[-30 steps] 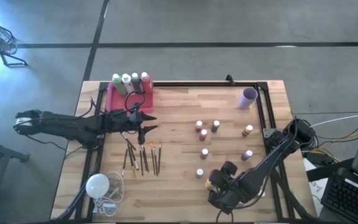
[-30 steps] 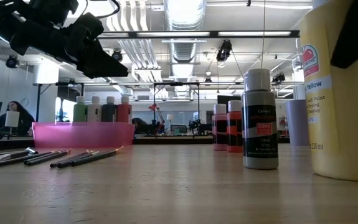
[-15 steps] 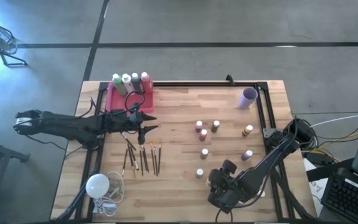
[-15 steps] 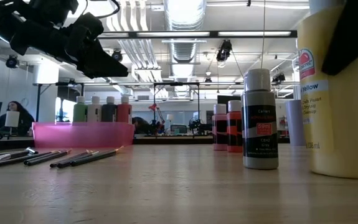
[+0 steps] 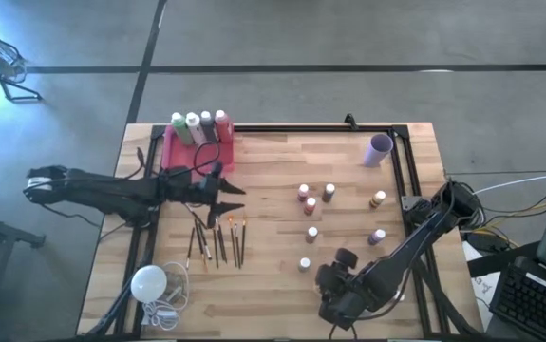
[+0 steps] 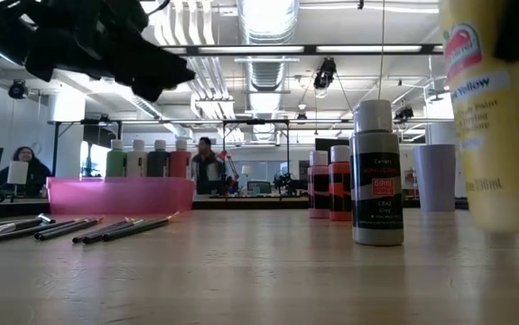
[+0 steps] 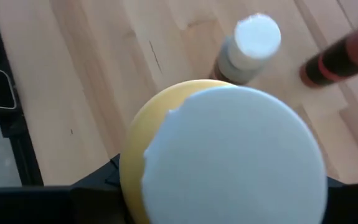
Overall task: Pick & Place Paint Supplies
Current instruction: Put the large yellow paint bottle into the pink bin
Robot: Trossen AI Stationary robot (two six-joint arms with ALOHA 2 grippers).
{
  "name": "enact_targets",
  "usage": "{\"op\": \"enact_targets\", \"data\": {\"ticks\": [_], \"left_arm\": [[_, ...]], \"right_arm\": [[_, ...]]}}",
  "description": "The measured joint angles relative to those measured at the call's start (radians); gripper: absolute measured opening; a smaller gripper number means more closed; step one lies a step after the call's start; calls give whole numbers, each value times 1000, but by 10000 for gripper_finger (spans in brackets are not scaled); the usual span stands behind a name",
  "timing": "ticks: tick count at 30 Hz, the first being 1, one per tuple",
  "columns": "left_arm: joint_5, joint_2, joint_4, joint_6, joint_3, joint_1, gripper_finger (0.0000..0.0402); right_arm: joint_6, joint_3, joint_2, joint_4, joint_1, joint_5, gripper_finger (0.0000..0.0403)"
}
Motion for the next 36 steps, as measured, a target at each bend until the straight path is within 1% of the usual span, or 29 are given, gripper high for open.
{"op": "enact_targets", "data": {"ticks": [4, 8, 10, 13, 17, 21, 24, 30, 36], "left_arm": [[18, 57, 97, 20, 0, -37, 181], [29, 129, 207, 25, 3, -89, 181], [29, 166, 227, 28, 27, -117, 181], [29, 228, 228, 57, 78, -164, 181], [29, 328, 230, 108, 160, -226, 181], [-11, 430, 229, 149, 230, -271, 181], [-17, 497, 247, 168, 275, -294, 181], [-18, 576, 261, 185, 364, -321, 181], [-16, 636, 262, 179, 445, -335, 181]], "right_arm": [[-58, 29, 0, -10, -3, 10, 182], [-70, 57, 0, -50, -8, 30, 182], [-76, 66, 0, -52, -13, 35, 187], [-97, 72, 0, -53, -25, 38, 190], [-123, 75, 0, -52, -38, 39, 183], [-148, 75, 0, -50, -43, 46, 183], [-167, 75, 0, -42, -46, 68, 186], [-203, 75, 0, -25, -62, 75, 182], [-225, 81, -2, 1, -73, 64, 188]]}}
